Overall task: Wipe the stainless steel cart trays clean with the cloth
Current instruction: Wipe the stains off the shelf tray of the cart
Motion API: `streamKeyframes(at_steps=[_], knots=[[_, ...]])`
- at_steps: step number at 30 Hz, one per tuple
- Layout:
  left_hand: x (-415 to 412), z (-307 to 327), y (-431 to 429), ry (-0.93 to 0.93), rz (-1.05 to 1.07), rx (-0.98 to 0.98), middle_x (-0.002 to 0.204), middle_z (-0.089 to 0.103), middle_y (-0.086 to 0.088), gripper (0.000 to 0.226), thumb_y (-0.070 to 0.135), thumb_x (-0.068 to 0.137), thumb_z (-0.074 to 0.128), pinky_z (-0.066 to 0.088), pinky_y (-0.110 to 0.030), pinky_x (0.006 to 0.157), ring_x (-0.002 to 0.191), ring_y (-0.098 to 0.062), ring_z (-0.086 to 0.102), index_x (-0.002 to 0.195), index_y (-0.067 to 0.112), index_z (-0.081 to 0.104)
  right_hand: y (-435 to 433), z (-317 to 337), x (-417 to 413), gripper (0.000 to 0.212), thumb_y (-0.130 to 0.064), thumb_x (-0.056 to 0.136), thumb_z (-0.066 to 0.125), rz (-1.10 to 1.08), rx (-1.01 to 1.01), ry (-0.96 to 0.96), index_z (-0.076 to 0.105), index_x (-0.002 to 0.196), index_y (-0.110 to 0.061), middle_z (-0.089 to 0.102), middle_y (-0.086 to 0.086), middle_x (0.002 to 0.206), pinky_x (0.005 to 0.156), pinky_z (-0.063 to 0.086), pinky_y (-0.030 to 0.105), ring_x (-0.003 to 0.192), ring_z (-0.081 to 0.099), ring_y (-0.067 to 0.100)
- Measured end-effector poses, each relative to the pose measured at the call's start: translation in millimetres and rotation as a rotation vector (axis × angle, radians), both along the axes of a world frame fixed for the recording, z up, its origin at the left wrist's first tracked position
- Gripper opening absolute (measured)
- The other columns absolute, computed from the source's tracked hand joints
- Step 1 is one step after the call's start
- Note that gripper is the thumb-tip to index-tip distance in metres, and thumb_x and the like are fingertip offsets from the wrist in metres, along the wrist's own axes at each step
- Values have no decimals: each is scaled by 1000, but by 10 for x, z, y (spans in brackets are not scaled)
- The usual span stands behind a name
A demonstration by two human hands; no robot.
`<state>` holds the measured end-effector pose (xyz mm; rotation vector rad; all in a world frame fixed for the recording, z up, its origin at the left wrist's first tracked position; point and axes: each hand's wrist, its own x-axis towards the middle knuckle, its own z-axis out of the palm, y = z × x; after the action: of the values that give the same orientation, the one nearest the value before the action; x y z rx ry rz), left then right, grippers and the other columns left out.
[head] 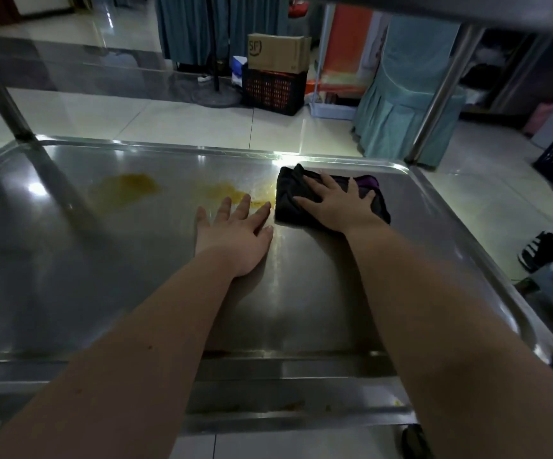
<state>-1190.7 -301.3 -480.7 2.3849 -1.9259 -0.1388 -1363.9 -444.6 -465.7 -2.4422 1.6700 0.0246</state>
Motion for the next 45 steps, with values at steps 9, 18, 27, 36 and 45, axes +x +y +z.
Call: streamKeyframes(at_steps=[9, 18, 27, 36, 45], knots=[[-19, -8, 10, -29, -11, -8, 165, -5, 9, 55, 56, 99, 9, 1, -64, 115, 151, -24, -4, 152, 47, -1, -264, 43, -1064, 76, -87, 81, 20, -291, -1, 75, 2, 148, -56, 0, -14, 164, 110, -3, 71, 149, -2, 38], [26, 6, 29, -6, 19, 23, 164, -10, 9, 57, 55, 100, 12, 0, -62, 115, 151, -22, -6, 154, 42, -4, 351, -57, -214, 69, -85, 81, 14, 95, -4, 59, -2, 144, -63, -6, -21, 161, 108, -13, 70, 149, -11, 35], [-56, 69, 62, -19, 16, 49, 165, -8, 8, 55, 51, 102, 12, 0, -63, 115, 151, -24, -5, 154, 42, -2, 391, 50, -1272, 70, -87, 81, 14, -199, 53, 118, -4, 144, -62, -7, -20, 162, 110, -7, 71, 149, -8, 36], [12, 98, 143, -28, 25, 42, 165, -5, 8, 53, 45, 104, 12, 3, -60, 116, 151, -23, -4, 155, 40, 1, 1163, -36, -496, 72, -89, 76, 10, 97, -2, 58, -7, 141, -65, -9, -22, 161, 103, -21, 69, 147, -13, 39], [20, 66, 115, -10, 17, 34, 165, -6, 8, 54, 47, 103, 11, 2, -62, 116, 151, -23, -4, 155, 41, 0, 795, 122, -74, 80, -94, 72, 13, -18, 18, 66, -8, 143, -63, -4, -8, 164, 104, -18, 72, 144, -14, 48]])
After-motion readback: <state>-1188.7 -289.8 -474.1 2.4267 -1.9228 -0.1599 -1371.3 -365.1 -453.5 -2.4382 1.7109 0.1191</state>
